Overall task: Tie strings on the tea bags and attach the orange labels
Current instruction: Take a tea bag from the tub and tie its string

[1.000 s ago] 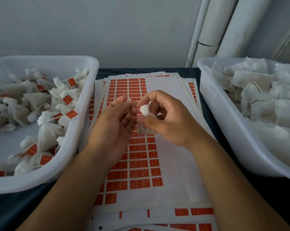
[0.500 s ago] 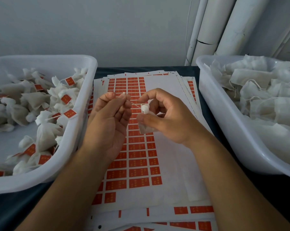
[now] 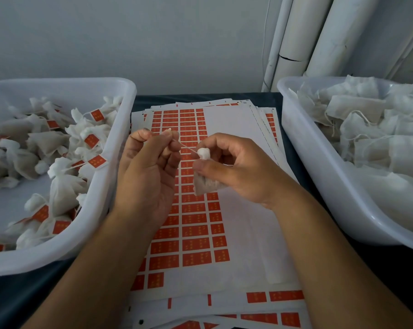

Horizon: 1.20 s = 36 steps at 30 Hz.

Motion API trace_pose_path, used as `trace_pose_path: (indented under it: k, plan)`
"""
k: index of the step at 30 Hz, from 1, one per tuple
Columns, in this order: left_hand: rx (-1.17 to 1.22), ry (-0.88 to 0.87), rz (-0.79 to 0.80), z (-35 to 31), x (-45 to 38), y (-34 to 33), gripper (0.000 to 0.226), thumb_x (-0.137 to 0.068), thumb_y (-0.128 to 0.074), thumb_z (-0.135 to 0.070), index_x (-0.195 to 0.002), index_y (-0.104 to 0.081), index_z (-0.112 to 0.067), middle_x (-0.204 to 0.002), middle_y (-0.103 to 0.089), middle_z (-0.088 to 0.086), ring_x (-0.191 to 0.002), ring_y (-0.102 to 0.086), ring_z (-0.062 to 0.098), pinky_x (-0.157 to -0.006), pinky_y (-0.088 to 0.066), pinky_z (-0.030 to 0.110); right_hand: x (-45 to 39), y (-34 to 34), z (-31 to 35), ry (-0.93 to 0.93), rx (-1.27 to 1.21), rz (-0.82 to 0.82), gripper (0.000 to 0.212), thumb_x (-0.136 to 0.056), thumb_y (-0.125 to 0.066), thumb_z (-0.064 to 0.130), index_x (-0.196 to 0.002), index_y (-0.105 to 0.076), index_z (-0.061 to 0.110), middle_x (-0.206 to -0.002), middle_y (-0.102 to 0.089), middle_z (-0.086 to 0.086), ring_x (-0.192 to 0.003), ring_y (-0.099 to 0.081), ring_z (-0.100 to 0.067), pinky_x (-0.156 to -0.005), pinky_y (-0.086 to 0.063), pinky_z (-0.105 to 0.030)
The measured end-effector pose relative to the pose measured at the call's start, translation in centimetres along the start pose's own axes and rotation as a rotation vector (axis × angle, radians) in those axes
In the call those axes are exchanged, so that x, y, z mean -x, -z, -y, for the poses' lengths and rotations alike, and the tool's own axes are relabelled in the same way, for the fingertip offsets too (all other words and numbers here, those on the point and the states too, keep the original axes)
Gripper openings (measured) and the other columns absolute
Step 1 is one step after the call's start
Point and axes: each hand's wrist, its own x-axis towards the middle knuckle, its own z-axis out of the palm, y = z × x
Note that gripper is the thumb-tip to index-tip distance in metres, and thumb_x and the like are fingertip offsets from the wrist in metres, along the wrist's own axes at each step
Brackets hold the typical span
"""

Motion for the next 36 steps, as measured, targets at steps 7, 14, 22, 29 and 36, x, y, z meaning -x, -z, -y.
trace_pose_path:
  k: [7, 14, 22, 29, 36]
  plan:
    - [-0.113, 0.036, -0.009, 0.0, 0.0, 0.1, 0.025, -0.096, -0.065, -0.009, -0.078, -0.071, -0.024, -0.079, -0.070, 0.001, -0.071, -0.068, 0.010, -0.068, -0.057, 0.023, 0.0, 0.3, -0.2, -0.006, -0.064, -0.046, 0.013, -0.092, -0.074, 0.033, -0.101, -0.066, 0.029, -0.092, -0.067, 0.012, -0.096, -0.066, -0.017, -0.080, -0.063, -0.031]
    - [-0.229, -0.026, 0.030, 0.1, 0.5, 0.1, 0.019, -0.099, -0.061, -0.012, -0.085, -0.067, -0.024, -0.080, -0.067, 0.000, -0.073, -0.066, 0.011, -0.069, -0.057, 0.025, -0.1, 0.7, -0.3, 0.031, -0.121, -0.073, 0.012, -0.093, -0.074, 0.027, -0.103, -0.070, 0.033, -0.099, -0.070, 0.016, -0.101, -0.068, -0.014, -0.086, -0.061, -0.030]
    - [-0.401, -0.057, -0.046, 0.9, 0.2, 0.2, 0.004, -0.091, -0.068, -0.025, -0.093, -0.067, -0.028, -0.086, -0.072, -0.003, -0.074, -0.070, 0.012, -0.070, -0.056, 0.023, -0.4, 1.0, -1.0, -0.077, -0.174, -0.099, 0.016, -0.098, -0.066, 0.033, -0.111, -0.074, 0.038, -0.107, -0.072, 0.021, -0.106, -0.067, -0.002, -0.079, -0.060, -0.022]
    - [-0.581, -0.082, -0.255, 1.0, 0.5, -0.4, 0.007, -0.101, -0.062, -0.035, -0.105, -0.060, -0.040, -0.083, -0.071, -0.022, -0.071, -0.070, -0.005, -0.051, -0.052, 0.012, -0.4, 1.2, -1.8, -0.198, 0.089, -0.117, 0.022, -0.098, -0.067, 0.036, -0.120, -0.067, 0.037, -0.113, -0.072, 0.018, -0.101, -0.071, -0.008, -0.086, -0.062, -0.029]
    - [-0.889, -0.082, 0.097, -1.1, 5.0, 1.4, 0.017, -0.099, -0.062, -0.033, -0.100, -0.053, -0.047, -0.089, -0.069, -0.018, -0.079, -0.069, 0.001, -0.059, -0.052, 0.009, -0.2, 1.0, -1.7, -0.233, 0.298, -0.006, 0.037, -0.094, -0.070, 0.043, -0.130, -0.058, 0.043, -0.111, -0.062, 0.023, -0.097, -0.066, -0.004, -0.079, -0.056, -0.019]
